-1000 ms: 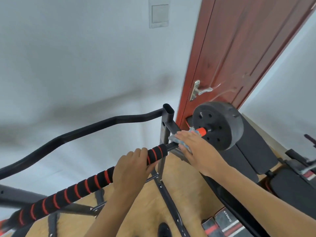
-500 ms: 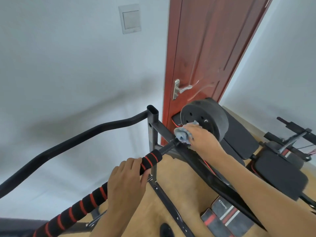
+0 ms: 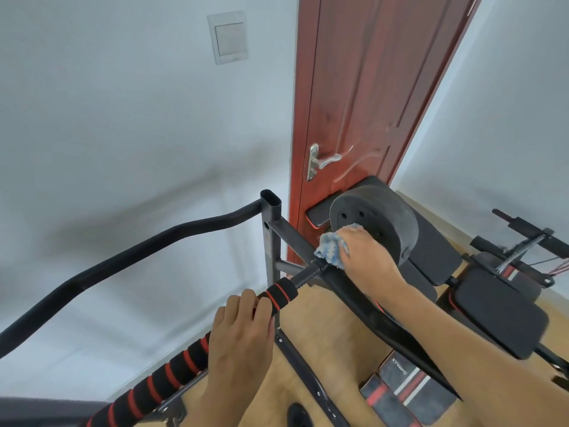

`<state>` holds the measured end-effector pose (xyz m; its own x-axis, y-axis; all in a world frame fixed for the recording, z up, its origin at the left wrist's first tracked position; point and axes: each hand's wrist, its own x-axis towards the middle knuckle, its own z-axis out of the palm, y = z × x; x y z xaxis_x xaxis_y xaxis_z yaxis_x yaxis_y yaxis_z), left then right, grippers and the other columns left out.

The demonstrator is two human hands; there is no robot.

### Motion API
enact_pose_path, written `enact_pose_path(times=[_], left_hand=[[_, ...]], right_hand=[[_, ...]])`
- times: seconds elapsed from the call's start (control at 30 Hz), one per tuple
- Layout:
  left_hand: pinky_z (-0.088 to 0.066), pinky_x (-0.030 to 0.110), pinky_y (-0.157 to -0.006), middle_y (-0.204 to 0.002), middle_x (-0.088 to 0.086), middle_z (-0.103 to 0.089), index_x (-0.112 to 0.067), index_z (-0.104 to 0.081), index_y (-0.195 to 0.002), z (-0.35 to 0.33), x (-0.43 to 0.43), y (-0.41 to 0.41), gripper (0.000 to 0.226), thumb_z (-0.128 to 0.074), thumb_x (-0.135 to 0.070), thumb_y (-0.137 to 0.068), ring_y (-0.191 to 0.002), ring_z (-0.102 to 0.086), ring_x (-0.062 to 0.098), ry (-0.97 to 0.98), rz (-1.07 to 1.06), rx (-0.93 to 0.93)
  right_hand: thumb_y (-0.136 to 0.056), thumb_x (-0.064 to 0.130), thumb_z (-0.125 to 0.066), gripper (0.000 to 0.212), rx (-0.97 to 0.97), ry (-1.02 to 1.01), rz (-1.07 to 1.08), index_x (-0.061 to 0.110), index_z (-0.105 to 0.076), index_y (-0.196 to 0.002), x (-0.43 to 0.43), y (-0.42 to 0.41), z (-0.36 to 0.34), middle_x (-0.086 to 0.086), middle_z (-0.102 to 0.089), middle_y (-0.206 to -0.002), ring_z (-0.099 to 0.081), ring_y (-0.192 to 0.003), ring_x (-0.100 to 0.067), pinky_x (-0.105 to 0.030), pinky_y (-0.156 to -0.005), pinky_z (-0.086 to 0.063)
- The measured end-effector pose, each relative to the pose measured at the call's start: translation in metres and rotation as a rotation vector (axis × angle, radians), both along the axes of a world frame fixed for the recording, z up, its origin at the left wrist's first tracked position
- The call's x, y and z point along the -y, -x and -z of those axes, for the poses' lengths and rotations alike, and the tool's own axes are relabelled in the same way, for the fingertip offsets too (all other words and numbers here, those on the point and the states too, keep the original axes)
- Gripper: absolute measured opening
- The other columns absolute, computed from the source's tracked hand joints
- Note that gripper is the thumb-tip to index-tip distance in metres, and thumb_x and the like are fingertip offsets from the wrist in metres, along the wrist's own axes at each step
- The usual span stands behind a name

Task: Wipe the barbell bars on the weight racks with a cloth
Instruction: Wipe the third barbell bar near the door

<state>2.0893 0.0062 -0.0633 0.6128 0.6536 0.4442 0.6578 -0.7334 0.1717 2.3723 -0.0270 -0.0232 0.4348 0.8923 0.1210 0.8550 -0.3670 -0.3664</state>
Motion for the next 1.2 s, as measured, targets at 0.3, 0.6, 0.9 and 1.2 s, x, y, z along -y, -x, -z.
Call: enact_pose_path(times=[0.3,0.6,0.9,1.2], left_hand=[[-0.051,0.039,-0.075,-0.103,0.005,-0.056,-0.013,-0.059,-0.101,0.006,0.021,-0.005,0.037,-0.081,-0.004,-0.073,-0.085,-0.048,0.024,0.018,-0.005,0.043],[-0.045,0.051,-0.092,-0.117,0.005,-0.061,-0.018,-0.061,-0.116,0.017,0.053,0.055,0.032,-0.068,-0.017,-0.085,-0.097,-0.061,0.034,-0.003,-0.227,0.184],[-0.039,0.055,-0.096,-0.110,0.009,-0.071,-0.014,-0.076,-0.112,0.014,0.053,0.179,0.068,-0.055,-0.069,-0.078,-0.100,-0.064,0.038,0.095,-0.598,-0.044],[-0.037,0.051,-0.097,-0.112,-0.002,-0.067,-0.018,-0.069,-0.121,0.017,0.032,0.190,0.044,-0.052,-0.036,-0.085,-0.105,-0.059,0.028,0.123,-0.555,-0.056]], right_hand=[[-0.090,0.033,-0.048,0.043,-0.116,0.184,-0.424,0.016,-0.062,-0.127,0.011,0.071,0.005,-0.003,-0.065,-0.120,-0.058,-0.113,-0.019,-0.033,-0.102,-0.044],[-0.104,0.013,-0.052,0.021,0.013,0.276,-0.092,0.006,-0.062,-0.121,0.009,0.014,-0.031,-0.010,-0.067,-0.113,-0.061,-0.110,-0.024,-0.023,-0.093,-0.038],[-0.098,0.044,-0.046,0.034,-0.019,-0.017,-0.512,0.027,-0.062,-0.123,0.024,0.120,-0.046,0.010,-0.052,-0.093,-0.047,-0.085,-0.008,-0.028,-0.078,-0.042],[-0.068,0.063,-0.082,0.051,0.288,0.036,-0.731,0.032,-0.065,-0.105,-0.020,0.151,0.001,0.005,-0.048,-0.086,-0.047,-0.078,-0.015,-0.030,-0.069,-0.037]])
